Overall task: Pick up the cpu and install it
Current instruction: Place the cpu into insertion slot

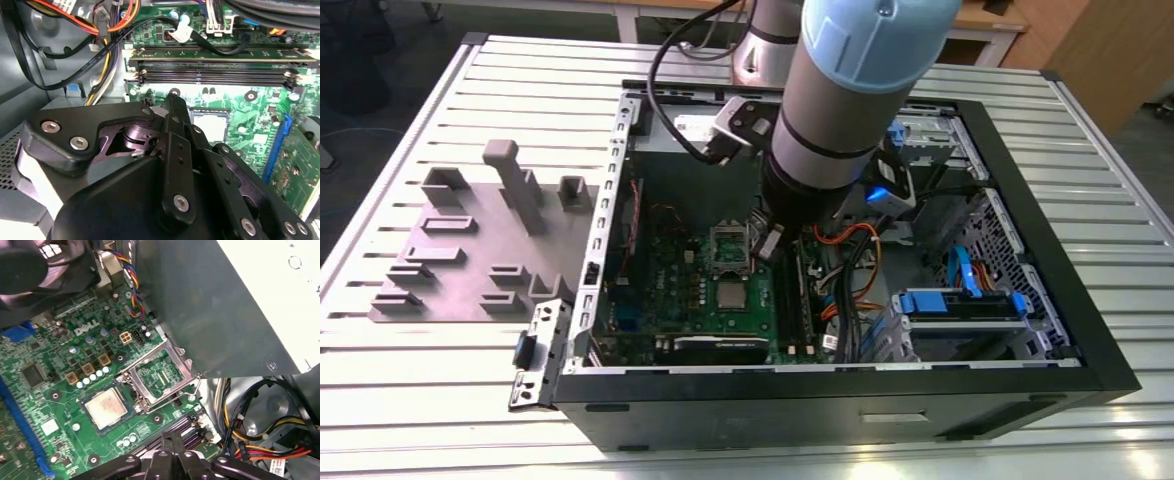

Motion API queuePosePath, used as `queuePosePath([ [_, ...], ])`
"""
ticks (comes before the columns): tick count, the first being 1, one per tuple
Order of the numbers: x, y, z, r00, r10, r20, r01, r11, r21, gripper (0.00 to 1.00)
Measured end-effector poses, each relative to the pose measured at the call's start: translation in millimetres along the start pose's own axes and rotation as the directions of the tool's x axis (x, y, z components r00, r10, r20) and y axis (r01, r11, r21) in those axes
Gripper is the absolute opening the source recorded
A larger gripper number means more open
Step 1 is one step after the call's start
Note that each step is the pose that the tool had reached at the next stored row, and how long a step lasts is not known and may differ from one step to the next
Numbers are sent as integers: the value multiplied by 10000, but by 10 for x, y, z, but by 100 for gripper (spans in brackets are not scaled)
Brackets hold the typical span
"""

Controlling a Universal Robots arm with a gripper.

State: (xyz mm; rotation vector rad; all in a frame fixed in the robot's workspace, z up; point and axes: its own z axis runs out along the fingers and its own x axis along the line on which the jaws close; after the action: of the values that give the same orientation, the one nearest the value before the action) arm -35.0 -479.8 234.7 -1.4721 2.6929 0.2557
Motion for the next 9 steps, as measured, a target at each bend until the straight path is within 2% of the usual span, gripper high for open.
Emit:
queuePosePath([
  [9, -54, 14, 82, 9994, -7, 350, 15, 9997, -226, 11],
])
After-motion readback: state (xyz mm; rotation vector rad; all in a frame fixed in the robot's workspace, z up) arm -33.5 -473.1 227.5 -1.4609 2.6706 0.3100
